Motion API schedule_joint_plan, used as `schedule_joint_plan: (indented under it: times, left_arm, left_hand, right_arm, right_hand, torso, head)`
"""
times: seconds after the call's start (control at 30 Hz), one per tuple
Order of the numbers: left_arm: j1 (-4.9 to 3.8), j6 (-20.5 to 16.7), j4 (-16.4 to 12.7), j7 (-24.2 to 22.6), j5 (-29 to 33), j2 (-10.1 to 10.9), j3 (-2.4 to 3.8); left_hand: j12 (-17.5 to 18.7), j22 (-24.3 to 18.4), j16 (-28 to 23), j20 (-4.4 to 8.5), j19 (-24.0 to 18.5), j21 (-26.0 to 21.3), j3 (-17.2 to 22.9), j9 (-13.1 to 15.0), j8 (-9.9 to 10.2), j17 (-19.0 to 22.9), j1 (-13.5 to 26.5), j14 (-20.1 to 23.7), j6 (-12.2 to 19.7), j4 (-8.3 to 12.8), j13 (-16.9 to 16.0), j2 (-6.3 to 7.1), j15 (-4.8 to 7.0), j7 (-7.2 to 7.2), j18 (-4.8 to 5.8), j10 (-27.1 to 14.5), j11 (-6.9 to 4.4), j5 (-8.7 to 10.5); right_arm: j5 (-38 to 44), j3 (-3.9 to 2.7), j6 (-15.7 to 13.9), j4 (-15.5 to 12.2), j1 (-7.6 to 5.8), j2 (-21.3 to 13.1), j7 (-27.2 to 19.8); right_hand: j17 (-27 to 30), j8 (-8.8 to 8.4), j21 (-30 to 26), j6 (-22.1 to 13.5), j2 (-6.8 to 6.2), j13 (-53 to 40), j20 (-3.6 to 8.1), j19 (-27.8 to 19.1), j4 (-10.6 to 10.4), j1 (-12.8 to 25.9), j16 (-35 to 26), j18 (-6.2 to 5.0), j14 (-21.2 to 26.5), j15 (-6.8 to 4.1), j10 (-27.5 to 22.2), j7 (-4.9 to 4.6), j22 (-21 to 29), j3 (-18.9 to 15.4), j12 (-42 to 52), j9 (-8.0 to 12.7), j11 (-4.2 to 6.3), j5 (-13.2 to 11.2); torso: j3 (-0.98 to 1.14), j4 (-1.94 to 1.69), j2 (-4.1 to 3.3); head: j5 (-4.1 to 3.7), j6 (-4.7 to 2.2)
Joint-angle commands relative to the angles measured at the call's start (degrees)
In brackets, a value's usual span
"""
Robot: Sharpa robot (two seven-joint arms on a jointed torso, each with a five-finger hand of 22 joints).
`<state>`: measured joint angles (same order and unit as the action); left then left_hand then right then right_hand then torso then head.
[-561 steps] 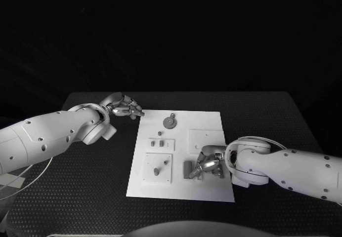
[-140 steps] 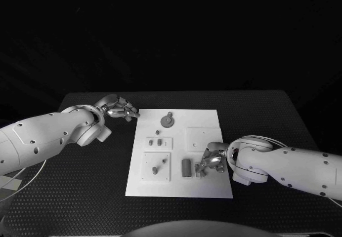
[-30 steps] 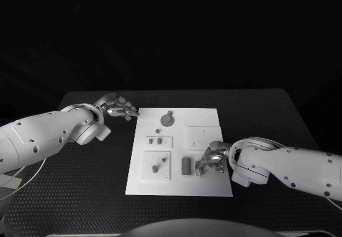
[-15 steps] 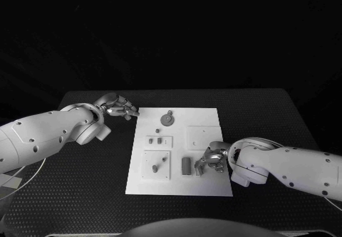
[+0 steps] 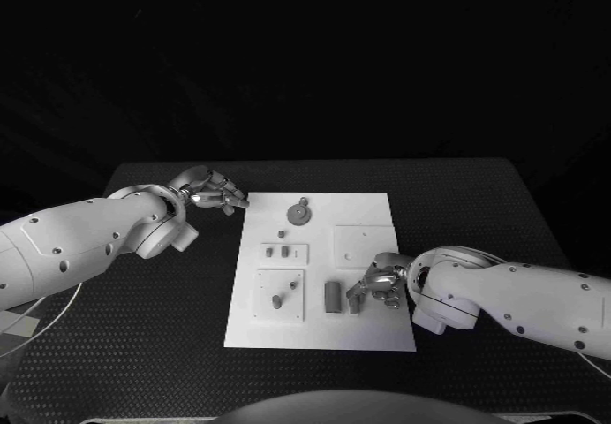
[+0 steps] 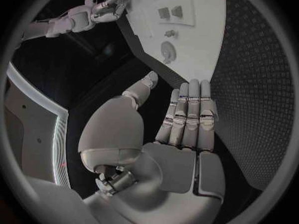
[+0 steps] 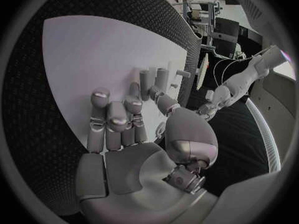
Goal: Assemble the parts on the task board
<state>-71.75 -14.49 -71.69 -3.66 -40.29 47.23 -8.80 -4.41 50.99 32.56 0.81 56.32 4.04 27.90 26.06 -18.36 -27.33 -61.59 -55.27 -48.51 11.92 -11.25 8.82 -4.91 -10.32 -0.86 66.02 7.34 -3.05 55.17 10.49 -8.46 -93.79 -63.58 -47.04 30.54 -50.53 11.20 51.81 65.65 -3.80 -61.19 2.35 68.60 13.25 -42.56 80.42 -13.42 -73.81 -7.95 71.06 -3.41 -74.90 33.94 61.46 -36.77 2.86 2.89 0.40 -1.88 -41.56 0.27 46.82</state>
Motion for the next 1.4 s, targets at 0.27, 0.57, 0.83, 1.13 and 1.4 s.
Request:
schedule_joint_plan:
  times: [0.27, 0.57, 0.83, 1.13, 1.4]
  left_arm:
    - [-0.05, 0.6, -0.1, -0.2, -0.2, -0.1, 0.03]
    - [-0.05, 0.6, -0.1, -0.2, -0.2, 0.0, 0.03]
    - [-0.05, 0.5, -0.1, -0.3, -0.2, -0.1, 0.03]
    - [-0.05, -1.0, -0.1, -0.9, -0.2, -0.1, 0.03]
    - [-0.04, -2.3, 0.3, -1.2, 8.8, -0.6, 0.03]
  left_hand:
    - [0.3, -0.1, -0.3, -0.05, -0.2, 0.1, -0.1, -0.1, -0.2, -0.1, 0.1, -0.2, -0.4, -0.3, -0.1, 0.13, 0.01, 0.07, -0.82, 0.3, 0.19, 0.15]
    - [0.3, -0.1, -0.3, -0.06, -0.2, 0.1, -0.1, -0.1, -0.2, -0.1, 0.1, -0.2, -0.3, -0.3, 0.0, 0.13, 0.00, 0.07, -0.82, 0.3, 0.19, 0.15]
    - [0.3, -0.1, -0.3, -0.06, -0.2, 0.1, -0.1, -0.1, -0.2, -0.2, 0.1, -0.2, -0.3, -0.3, 0.0, 0.14, 0.00, 0.07, -0.82, 0.3, 0.20, 0.15]
    - [0.4, -0.1, -0.4, -0.08, -0.3, 0.0, -0.1, -0.1, -0.1, -0.3, 0.1, -0.2, -0.3, -0.3, 0.0, 0.36, -0.02, 0.04, -0.80, 0.3, 0.23, 0.15]
    - [0.4, -0.1, -0.5, -0.08, -0.3, 0.1, 0.0, -0.1, -0.1, -0.4, 0.1, -0.2, -0.2, -0.3, 0.0, 0.23, -0.03, 0.01, -0.81, 0.2, 0.25, 0.15]
  right_arm:
    - [-0.3, -0.02, -0.9, -0.2, 0.06, 0.1, -1.0]
    - [-0.3, -0.02, -0.5, -0.2, 0.07, -0.1, -1.2]
    - [0.8, -0.03, -1.3, -0.6, 0.07, -1.2, -2.4]
    - [-0.2, -0.51, -3.8, -0.1, -0.46, -2.8, -5.1]
    - [-7.4, -1.96, -8.2, 5.5, -1.26, -1.6, -14.4]
  right_hand:
    - [0.1, 0.26, -0.5, -0.4, -2.11, 0.0, 0.35, 0.3, -2.0, 1.0, -0.2, -1.58, -0.1, -0.44, 0.1, -0.22, -0.6, 0.4, -0.3, 0.3, -0.16, 0.1]
    - [0.1, 0.32, -0.5, -0.5, -2.53, 0.0, 0.40, 0.3, -2.4, 1.2, -0.3, -1.58, -0.1, -0.45, 0.1, -0.22, -0.6, 0.6, -0.3, 0.3, -0.16, 0.1]
    - [0.1, 0.39, -0.5, -0.5, -3.30, 0.0, 0.47, 0.3, -2.4, 1.0, -0.3, -1.58, -0.1, -0.46, 0.1, -0.22, -0.6, 0.8, -0.3, 0.4, -0.16, 0.1]
    - [0.3, -0.13, -0.8, -2.3, -6.48, 0.1, 0.59, 0.3, -3.5, 0.2, -0.6, -1.58, 0.0, -0.22, -0.3, -0.71, -0.5, 2.1, -0.6, 0.8, -0.59, 0.1]
    - [0.7, -2.88, -2.1, -8.9, -6.38, 0.4, -0.13, -1.8, -2.6, -1.9, -2.0, -1.49, 1.5, 2.11, -3.1, -3.25, -0.4, 2.2, -1.5, 1.9, -3.07, 0.1]
  torso:
    - [0.04, -0.01, 0.01]
    - [0.01, -0.02, 0.02]
    - [0.03, -0.01, 0.02]
    - [0.03, 0.04, 0.04]
    - [0.13, 0.04, 0.29]
  head:
    - [0.01, 0.01]
    - [0.01, -0.06]
    - [0.06, -0.50]
    - [0.01, -1.21]
    - [-0.48, -3.53]
